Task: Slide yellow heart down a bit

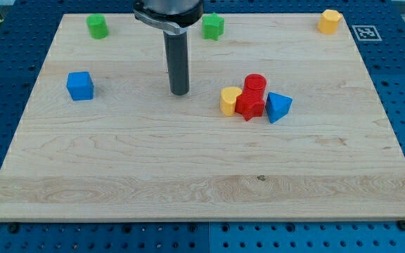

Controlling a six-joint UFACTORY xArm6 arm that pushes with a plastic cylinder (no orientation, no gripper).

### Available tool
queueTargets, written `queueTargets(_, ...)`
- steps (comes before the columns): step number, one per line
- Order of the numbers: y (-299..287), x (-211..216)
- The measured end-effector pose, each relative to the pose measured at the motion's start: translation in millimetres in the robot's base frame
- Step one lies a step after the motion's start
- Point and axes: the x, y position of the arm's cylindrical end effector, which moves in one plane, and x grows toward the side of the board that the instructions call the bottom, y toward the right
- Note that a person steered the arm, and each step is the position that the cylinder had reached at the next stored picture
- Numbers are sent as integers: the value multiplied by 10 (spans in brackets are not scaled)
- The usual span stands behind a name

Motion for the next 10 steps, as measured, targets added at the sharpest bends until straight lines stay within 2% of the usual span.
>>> queueTargets(4,0,-230)
queueTargets(6,370,-329)
queueTargets(8,665,-214)
queueTargets(10,660,-111)
